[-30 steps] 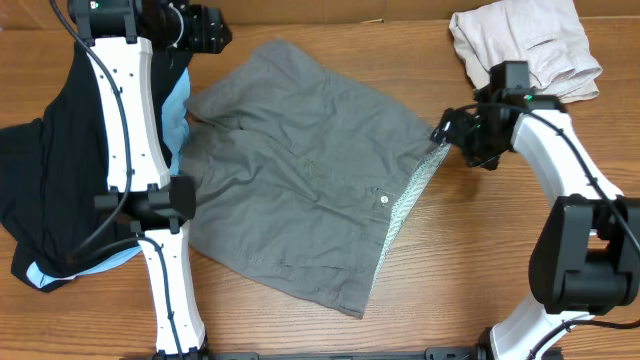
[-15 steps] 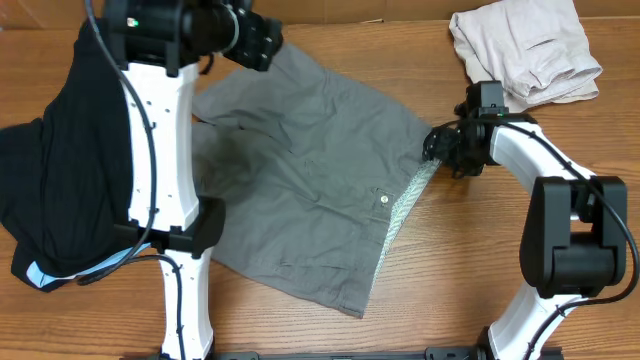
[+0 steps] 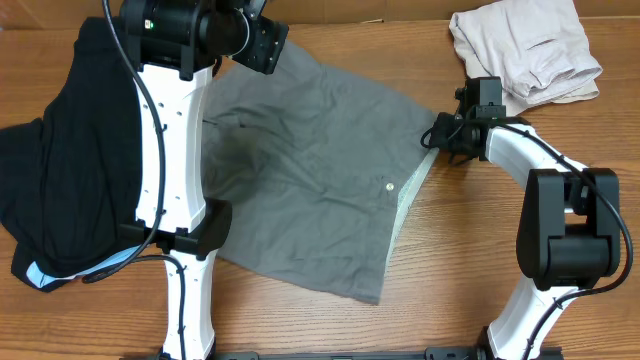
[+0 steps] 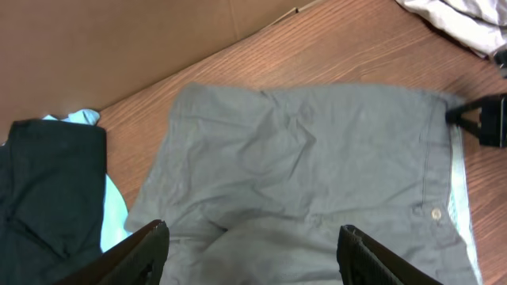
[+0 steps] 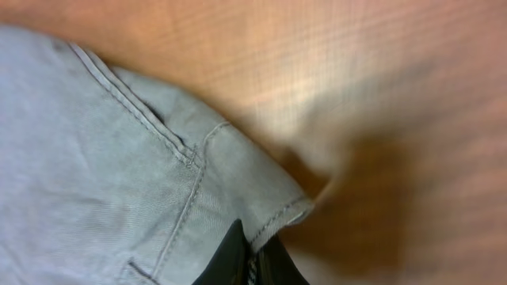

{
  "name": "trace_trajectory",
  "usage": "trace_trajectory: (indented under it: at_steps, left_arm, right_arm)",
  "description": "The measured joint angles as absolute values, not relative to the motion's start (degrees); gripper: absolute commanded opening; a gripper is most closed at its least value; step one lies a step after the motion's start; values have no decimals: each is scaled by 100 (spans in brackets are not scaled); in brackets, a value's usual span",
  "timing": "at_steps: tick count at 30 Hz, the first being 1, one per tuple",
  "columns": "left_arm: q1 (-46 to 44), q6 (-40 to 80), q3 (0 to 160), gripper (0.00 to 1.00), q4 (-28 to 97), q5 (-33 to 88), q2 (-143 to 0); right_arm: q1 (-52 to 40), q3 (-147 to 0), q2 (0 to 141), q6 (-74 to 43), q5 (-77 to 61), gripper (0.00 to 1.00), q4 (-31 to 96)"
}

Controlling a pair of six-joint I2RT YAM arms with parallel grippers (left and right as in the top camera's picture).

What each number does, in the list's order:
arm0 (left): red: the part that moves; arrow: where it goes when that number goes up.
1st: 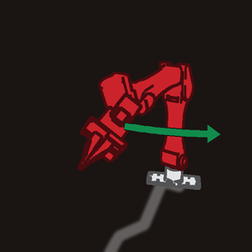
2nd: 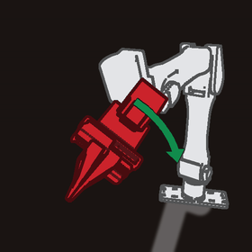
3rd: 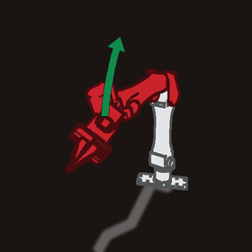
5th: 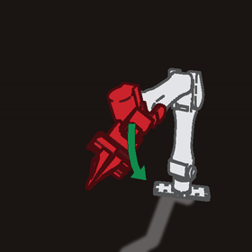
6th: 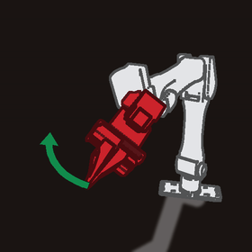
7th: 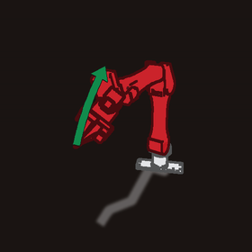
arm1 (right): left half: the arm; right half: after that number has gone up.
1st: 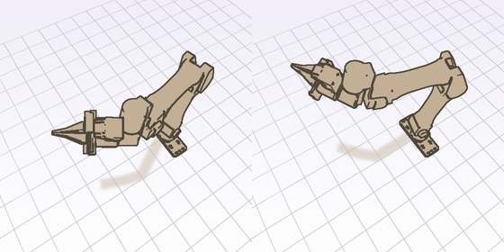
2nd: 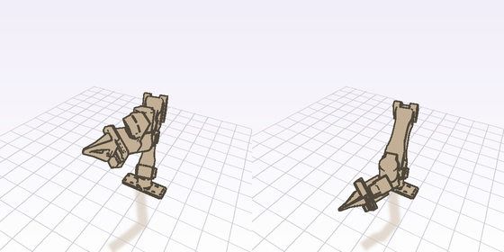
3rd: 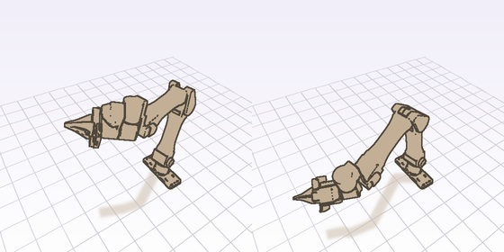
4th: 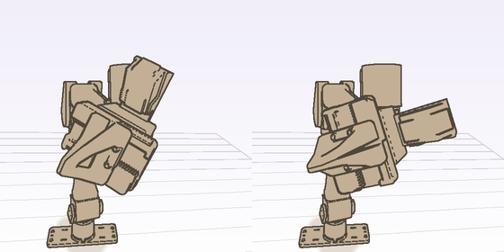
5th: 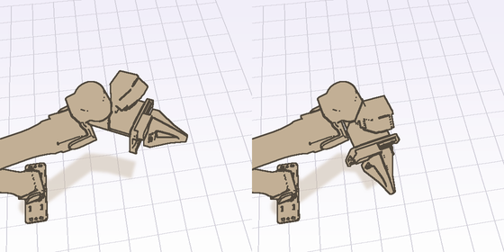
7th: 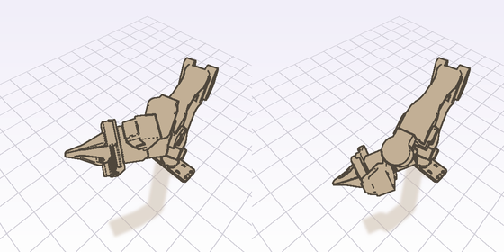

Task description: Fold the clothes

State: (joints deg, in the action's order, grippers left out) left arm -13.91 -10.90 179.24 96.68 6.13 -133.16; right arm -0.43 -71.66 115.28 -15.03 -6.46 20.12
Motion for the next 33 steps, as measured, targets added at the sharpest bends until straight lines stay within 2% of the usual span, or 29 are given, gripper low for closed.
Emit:
trace_trajectory:
  at_steps: [7, 14, 15, 16, 17, 18, 25, 30, 33]
  left_arm:
    - [-1391, -1090, 17924, 71, 9647, 519, -13316]
    - [-1391, -1087, 17810, 74, 9511, 423, -13319]
    - [-1391, -1090, 17758, 74, 9463, 419, -13319]
    - [-1391, -1087, 17683, 75, 9400, 419, -13319]
    - [-1391, -1090, 17607, 75, 9347, 416, -13319]
    - [-1391, -1087, 17581, 76, 9336, 416, -13321]
    - [-1391, -1072, 17482, 81, 9166, 399, -13329]
    - [-1372, -779, 17482, 89, 9236, 392, -13279]
    - [-1313, -545, 17482, 98, 9395, 379, -13072]
  right_arm:
    - [38, -7452, 11592, -1498, -419, 4, 1374]
    - [353, -8195, 11592, -1500, -309, 4, 1356]
    - [401, -8302, 11592, -1496, -294, 20, 1463]
    - [458, -8451, 11592, -1494, -296, 62, 1658]
    - [508, -8652, 11594, -1496, -309, 95, 1977]
    - [528, -8753, 11594, -1492, -318, 100, 2108]
    - [589, -10071, 11574, -1365, -1033, 100, 4228]
    - [580, -10838, 11120, -1347, -1643, 100, 6027]
    - [580, -11192, 10486, -1343, -1774, 100, 6781]
